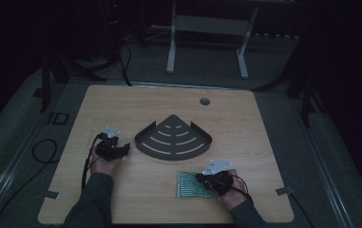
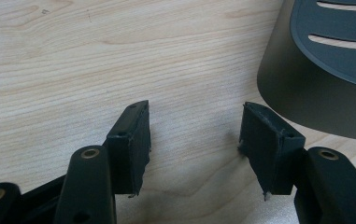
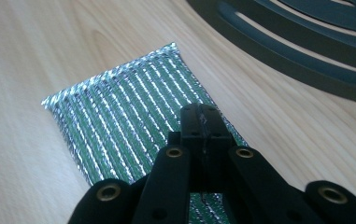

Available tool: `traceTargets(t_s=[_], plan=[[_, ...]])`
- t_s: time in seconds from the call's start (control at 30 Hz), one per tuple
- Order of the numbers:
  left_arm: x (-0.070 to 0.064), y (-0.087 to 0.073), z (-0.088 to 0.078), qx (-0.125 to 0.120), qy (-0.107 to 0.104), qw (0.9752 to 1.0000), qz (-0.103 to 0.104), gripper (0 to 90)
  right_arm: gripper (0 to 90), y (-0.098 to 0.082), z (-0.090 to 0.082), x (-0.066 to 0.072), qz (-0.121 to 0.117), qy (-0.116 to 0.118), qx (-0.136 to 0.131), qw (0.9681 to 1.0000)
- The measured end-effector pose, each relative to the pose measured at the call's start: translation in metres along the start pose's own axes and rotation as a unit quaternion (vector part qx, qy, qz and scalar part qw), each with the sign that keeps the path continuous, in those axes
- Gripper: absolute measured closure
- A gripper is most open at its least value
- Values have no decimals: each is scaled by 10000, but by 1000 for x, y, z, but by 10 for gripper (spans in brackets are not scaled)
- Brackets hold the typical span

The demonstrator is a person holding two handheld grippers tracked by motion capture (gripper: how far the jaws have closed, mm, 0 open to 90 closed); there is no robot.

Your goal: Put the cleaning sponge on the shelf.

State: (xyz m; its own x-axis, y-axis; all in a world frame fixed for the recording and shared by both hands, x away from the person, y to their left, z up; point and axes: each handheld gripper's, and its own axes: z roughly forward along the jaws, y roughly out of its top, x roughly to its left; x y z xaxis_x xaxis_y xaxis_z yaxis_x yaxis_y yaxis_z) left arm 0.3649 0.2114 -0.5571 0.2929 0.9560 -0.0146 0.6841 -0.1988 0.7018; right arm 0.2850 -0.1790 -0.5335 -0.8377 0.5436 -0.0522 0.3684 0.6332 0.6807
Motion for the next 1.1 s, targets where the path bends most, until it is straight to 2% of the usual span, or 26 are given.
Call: traceTargets(t_s=[0.17,0.27,0.63,0.87,1.1], plan=[[0,0,0,0,-1,10000,1,434,898,-11,-11,-18,202,-376,72,9991],[0,0,0,1,0,10000,1,433,898,-17,-16,-26,327,-523,93,9981],[0,0,0,-2,1,10000,-1,433,898,-39,-37,-56,725,-874,176,9934],[0,0,0,-8,-4,10000,0,432,898,-45,-49,-68,889,-865,317,9918],[0,0,0,-7,-8,10000,4,432,877,-36,-57,-79,942,-830,577,9904]])
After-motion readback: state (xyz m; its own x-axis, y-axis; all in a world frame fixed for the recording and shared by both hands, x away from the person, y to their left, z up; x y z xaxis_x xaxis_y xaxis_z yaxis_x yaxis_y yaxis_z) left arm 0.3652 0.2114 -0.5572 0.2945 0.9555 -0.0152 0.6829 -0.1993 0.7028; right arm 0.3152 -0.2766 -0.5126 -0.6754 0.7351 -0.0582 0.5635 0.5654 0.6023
